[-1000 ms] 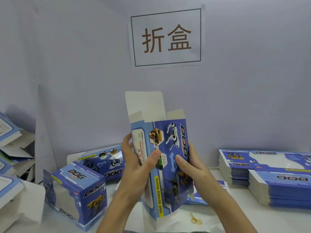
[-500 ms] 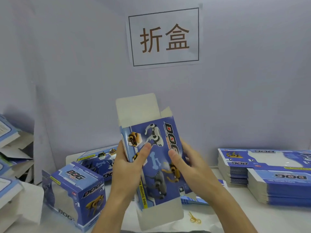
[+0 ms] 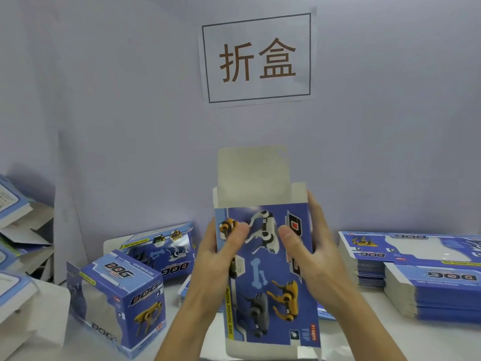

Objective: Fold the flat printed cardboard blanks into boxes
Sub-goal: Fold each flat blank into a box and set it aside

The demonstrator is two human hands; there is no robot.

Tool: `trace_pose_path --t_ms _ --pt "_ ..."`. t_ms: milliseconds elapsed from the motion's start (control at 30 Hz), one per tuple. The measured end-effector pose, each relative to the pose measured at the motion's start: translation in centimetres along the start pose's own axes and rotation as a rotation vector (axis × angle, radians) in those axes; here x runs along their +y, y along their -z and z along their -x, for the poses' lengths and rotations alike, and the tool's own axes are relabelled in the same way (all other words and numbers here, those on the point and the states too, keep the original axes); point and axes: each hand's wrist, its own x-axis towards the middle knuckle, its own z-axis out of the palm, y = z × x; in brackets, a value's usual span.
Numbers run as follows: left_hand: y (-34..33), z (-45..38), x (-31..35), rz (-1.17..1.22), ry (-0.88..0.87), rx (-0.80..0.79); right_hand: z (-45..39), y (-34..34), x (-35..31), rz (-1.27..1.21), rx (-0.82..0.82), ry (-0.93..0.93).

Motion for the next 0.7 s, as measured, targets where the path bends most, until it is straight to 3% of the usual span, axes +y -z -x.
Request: trace_pose_path --t_ms 133,267,467,700 --pt "-0.1 -0.4 0.7 -0.007 -0.089 0.215 0.2 -1.3 0.0 -0.049 -0.069 -0.021" --pt "0.0 -0.5 0.8 -0.134 -0.212 0.288 0.1 -1.0 0.1 -0.065 -0.074 -0.046" --pt "-0.7 0.0 1.3 -0.273 -0.329 0.255 -0.4 -0.2 -0.5 -0.108 -0.055 -0.049" --pt "-0.5 -0.1 1.0 -0.208 -0.293 0.147 -0.5 -1.4 -0.8 0.024 0.052 0.011"
